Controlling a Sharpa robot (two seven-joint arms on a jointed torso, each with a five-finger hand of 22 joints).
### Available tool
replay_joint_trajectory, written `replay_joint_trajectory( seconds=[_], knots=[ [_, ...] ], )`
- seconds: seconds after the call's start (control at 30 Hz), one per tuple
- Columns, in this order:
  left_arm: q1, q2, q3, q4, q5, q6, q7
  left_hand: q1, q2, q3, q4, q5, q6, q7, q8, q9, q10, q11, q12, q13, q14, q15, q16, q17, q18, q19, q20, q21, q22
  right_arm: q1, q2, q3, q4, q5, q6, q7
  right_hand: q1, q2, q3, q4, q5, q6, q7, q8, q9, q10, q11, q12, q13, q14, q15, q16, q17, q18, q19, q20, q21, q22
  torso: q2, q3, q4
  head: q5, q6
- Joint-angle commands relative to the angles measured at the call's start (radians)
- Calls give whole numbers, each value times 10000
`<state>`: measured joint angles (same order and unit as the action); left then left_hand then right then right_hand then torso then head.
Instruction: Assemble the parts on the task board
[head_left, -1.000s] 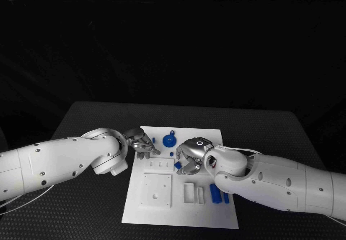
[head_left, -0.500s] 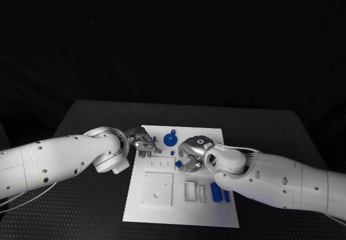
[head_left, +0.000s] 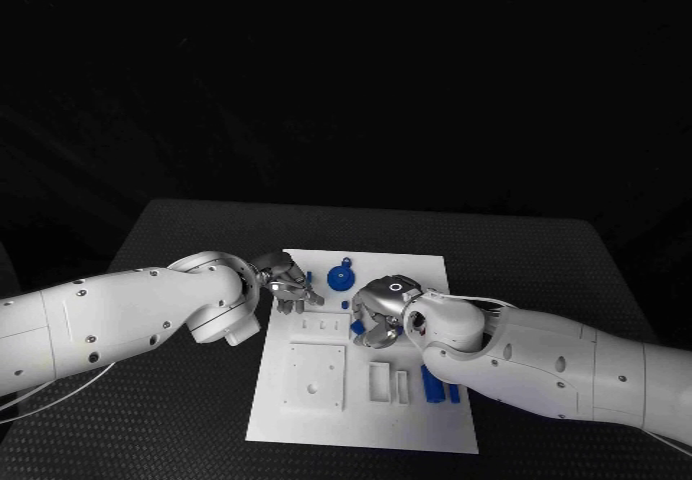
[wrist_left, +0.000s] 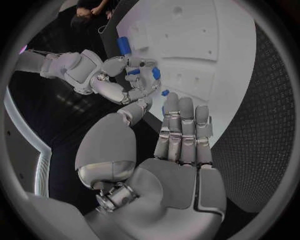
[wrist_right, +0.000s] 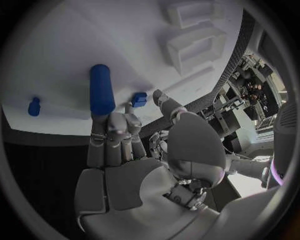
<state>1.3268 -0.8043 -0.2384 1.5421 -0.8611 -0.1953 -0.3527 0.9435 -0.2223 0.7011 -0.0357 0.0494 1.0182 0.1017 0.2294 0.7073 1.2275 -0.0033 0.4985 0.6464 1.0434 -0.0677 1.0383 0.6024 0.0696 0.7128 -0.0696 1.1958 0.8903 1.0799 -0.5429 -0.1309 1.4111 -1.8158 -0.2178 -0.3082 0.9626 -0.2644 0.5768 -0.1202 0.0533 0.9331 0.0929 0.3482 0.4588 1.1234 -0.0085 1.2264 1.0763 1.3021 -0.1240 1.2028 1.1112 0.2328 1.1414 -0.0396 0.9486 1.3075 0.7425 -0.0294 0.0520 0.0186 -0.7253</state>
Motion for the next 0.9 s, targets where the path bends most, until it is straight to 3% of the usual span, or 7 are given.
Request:
replay_joint_trajectory(
  seconds=[0.03,0.23,0.37,0.5,0.53,0.7,0.9],
  knots=[
    [9,28,4,5,69,76,116,125,-1,-6,64,5,-59,17,51,12,75,17,-65,-12,6,60,-62,-9,-19,-60,-891,-52,-14,-36,22,-8,29,-21,257,123,109,6,30,33,-38,1474,-162,57,4,-391,-236,58,19,12,-95,59,19,290,16,-44,62,129,1,-10,4,0,-20],
    [9,44,4,-6,69,73,111,142,8,-13,63,5,-61,18,55,11,75,18,-69,-24,3,63,-67,-9,-20,-64,-889,-53,-16,-80,57,-14,-25,-46,290,127,189,54,86,49,-38,1534,-189,84,11,-270,-262,166,146,12,-119,74,24,290,20,-52,78,132,-1,-12,-2,-7,-20],
    [9,49,3,-10,73,91,120,150,11,-18,62,5,-64,19,56,11,74,19,-72,-30,2,64,-70,-9,-20,-67,-887,-53,-17,-82,55,-15,-57,-47,282,125,699,329,493,-68,-41,1593,-222,110,15,-74,-297,320,355,13,-156,85,26,290,30,-87,87,126,-3,-10,-3,-9,-30],
    [9,49,3,-13,78,95,120,151,11,-19,62,5,-65,19,56,11,74,19,-73,-31,2,65,-70,-9,-20,-67,-887,-53,-17,-82,51,-15,-93,-72,239,114,871,442,652,-113,-41,1602,-230,112,13,-36,-304,349,397,12,-162,86,25,290,28,-93,84,122,-3,-8,-3,-14,-24],
    [9,47,3,-13,79,100,120,160,15,-21,61,5,-68,19,56,10,73,20,-75,-36,0,66,-73,-9,-20,-69,-886,-53,-18,-82,51,-15,-104,-79,219,104,1260,669,1069,-242,-34,1616,-250,111,7,-23,-316,359,425,5,-175,83,23,284,12,-93,74,117,-1,-6,-1,-19,-18],
    [9,48,3,-17,101,131,139,209,47,-29,48,5,-83,24,58,7,70,24,-85,-58,-7,71,-84,-9,-18,-79,-881,-55,-23,-82,40,-15,-191,-131,228,99,1495,748,1617,-382,-43,1635,-231,116,-1,-29,-305,355,459,-2,-162,95,21,290,1,-20,116,137,-5,-4,-7,-22,-21],
    [9,47,2,-20,102,134,141,301,93,-43,9,6,-104,30,62,2,65,30,-97,-91,-17,79,-99,-8,-17,-96,-873,-56,-29,-81,-3,-15,-250,-225,166,75,1614,600,1893,-608,-44,1584,-178,109,0,-157,-254,260,384,-22,-119,97,17,290,-26,6,145,147,-8,-3,-12,-25,-18]
  ],
)
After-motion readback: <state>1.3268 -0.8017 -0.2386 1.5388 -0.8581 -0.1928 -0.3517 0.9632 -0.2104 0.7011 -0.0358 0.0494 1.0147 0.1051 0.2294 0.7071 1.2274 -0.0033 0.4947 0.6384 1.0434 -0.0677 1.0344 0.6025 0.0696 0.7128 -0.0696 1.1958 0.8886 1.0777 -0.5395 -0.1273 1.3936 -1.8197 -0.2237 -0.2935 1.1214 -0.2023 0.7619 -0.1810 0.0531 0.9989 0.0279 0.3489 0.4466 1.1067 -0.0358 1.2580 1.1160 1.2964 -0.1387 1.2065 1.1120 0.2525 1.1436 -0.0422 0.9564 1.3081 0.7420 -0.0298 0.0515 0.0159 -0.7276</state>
